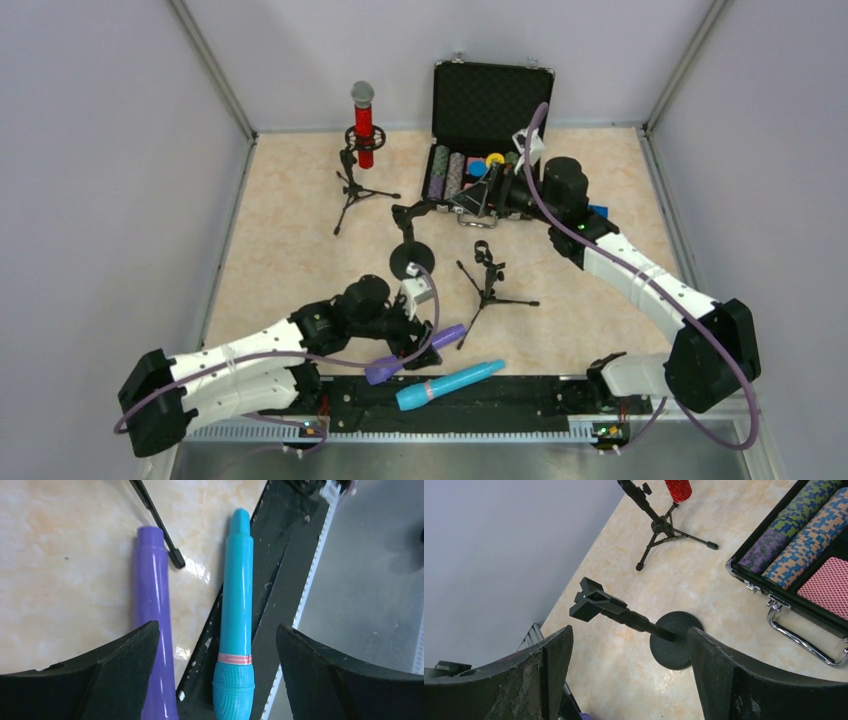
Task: Attach the microphones to the stand
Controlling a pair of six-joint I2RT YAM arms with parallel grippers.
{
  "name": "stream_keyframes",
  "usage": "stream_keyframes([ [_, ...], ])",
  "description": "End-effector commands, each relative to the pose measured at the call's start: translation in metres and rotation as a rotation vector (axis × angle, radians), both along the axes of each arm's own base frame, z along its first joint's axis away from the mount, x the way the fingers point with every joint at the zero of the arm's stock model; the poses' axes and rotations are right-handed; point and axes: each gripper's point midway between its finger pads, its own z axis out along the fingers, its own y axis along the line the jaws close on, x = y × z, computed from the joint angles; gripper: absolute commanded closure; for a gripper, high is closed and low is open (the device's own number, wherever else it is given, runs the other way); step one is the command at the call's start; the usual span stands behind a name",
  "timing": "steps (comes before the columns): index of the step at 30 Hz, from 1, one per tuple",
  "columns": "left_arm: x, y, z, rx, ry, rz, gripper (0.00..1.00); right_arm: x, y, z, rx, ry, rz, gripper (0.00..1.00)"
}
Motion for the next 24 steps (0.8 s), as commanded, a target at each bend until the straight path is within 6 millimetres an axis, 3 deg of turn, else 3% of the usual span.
stream_keyframes([
  [1, -0.015, -0.013, 0.002, 0.069, -0.09, -0.07, 0.08, 0.001, -0.001, 0.008, 0.016, -0.031, 0.011, 0.17],
  [6, -0.042, -0.027, -0.007, 0.164, -0.148, -0.139, 0.07, 0.001, -0.001, 0.005, 0.014, -0.025, 0.012, 0.17],
  [9, -0.048, -0.033, -0.01, 0.2, -0.163, -0.121, 0.07, 0.0, -0.001, 0.003, 0.013, -0.021, 0.019, 0.17],
  [16, -0.03, -0.034, -0.013, 0.328, -0.228, -0.005, 0.06, -0.002, 0.001, 0.001, 0.018, -0.013, 0.031, 0.17],
  [24, -0.005, -0.013, -0.018, 0.422, -0.294, 0.137, 0.04, -0.001, 0.002, -0.002, 0.016, -0.005, 0.037, 0.17],
])
